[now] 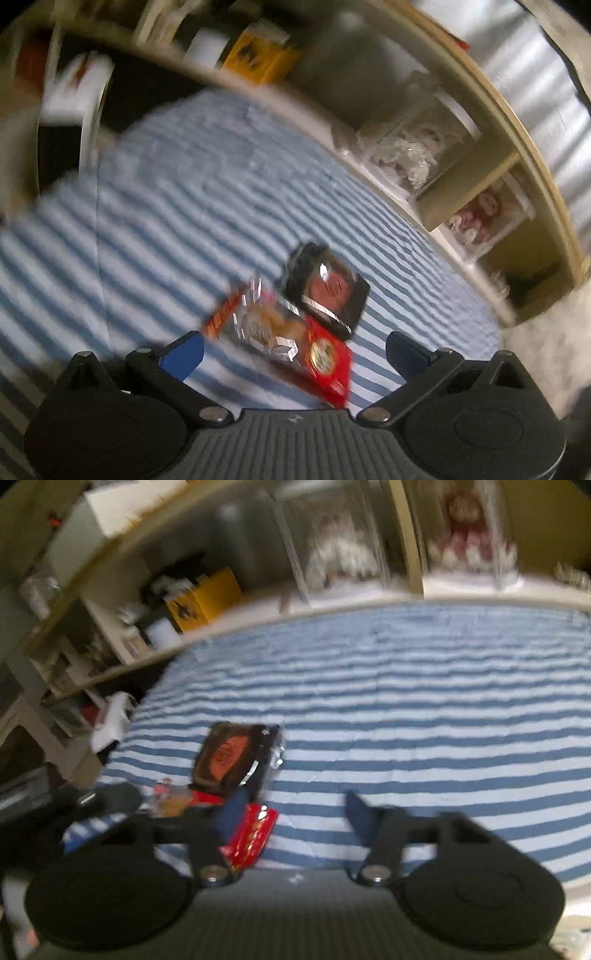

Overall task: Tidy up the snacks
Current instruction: 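Move both open tools from the tray to the snacks left on the bed, then grasp the red cookie bag with the left tool while the right grasps the dark cake box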

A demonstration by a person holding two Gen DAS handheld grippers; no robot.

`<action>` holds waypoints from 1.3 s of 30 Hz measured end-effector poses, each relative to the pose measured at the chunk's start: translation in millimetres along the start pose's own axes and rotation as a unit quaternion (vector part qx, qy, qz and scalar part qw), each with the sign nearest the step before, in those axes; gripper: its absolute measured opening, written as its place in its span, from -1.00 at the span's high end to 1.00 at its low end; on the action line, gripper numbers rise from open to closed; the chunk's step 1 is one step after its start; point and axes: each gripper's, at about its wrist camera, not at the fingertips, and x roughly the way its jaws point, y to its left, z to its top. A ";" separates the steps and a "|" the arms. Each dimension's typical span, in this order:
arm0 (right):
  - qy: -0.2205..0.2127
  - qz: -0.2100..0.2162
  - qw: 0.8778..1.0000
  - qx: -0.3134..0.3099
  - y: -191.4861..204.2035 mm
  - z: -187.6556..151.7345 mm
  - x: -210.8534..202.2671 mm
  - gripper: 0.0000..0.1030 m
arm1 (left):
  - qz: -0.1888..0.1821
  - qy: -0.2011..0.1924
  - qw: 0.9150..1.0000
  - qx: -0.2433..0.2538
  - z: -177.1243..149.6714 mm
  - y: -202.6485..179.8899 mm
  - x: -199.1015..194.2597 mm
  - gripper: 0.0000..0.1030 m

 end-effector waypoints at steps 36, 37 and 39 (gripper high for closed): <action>0.039 -0.028 0.930 -0.365 66.2 14.8 -7.7 -0.36 | 0.055 0.050 0.981 0.178 -18.5 2.0 8.8 -0.13; 0.045 -0.026 0.923 -0.381 71.2 18.4 -1.9 -0.40 | 0.058 0.053 0.979 0.190 -20.3 0.3 10.7 -0.11; 0.058 -0.025 0.907 -0.416 81.7 22.0 7.7 -0.44 | 0.058 0.059 0.976 0.203 -23.2 -1.2 13.9 -0.10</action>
